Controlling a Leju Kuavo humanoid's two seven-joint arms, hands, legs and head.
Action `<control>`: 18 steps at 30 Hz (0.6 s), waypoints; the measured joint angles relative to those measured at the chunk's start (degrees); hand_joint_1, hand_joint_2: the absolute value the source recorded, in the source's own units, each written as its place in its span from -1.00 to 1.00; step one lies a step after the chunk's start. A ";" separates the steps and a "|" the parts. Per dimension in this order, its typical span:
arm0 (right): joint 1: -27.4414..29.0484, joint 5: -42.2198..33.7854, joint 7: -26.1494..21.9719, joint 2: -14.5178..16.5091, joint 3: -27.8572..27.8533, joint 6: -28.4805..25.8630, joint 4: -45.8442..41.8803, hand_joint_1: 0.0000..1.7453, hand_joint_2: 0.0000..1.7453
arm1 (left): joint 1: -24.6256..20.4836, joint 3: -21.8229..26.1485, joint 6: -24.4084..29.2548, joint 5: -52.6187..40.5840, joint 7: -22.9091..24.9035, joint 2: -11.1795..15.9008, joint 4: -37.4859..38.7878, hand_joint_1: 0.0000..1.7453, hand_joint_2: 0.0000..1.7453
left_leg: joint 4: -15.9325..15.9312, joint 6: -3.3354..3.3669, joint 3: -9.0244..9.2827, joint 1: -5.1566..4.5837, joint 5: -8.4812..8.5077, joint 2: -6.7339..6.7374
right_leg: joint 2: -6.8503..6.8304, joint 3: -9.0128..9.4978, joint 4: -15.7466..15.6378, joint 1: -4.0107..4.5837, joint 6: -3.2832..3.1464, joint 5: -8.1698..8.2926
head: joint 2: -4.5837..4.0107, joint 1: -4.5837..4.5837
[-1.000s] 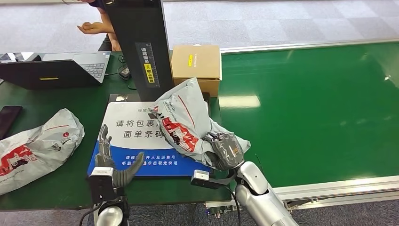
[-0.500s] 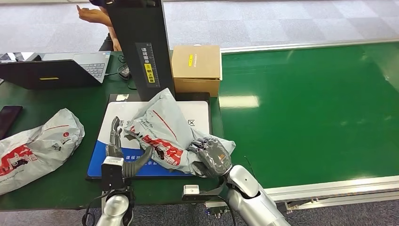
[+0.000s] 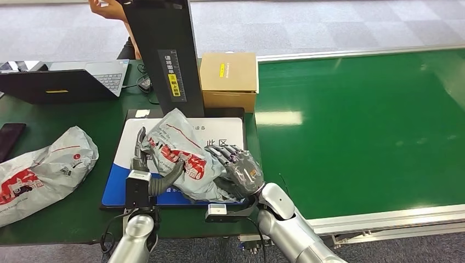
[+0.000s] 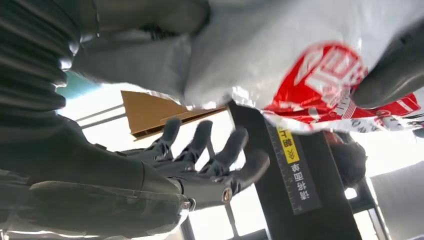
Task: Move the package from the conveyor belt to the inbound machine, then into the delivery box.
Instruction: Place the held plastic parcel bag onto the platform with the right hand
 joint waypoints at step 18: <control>3.26 -9.75 -4.15 1.43 -3.03 -0.19 -4.13 -1.00 1.00 | -0.39 0.13 10.06 -7.70 3.47 -0.19 0.10 -1.00 1.00 | 0.00 0.00 -0.02 0.00 0.00 0.00 | 0.00 -0.02 0.00 0.00 -0.01 -0.01 | 0.00 -0.01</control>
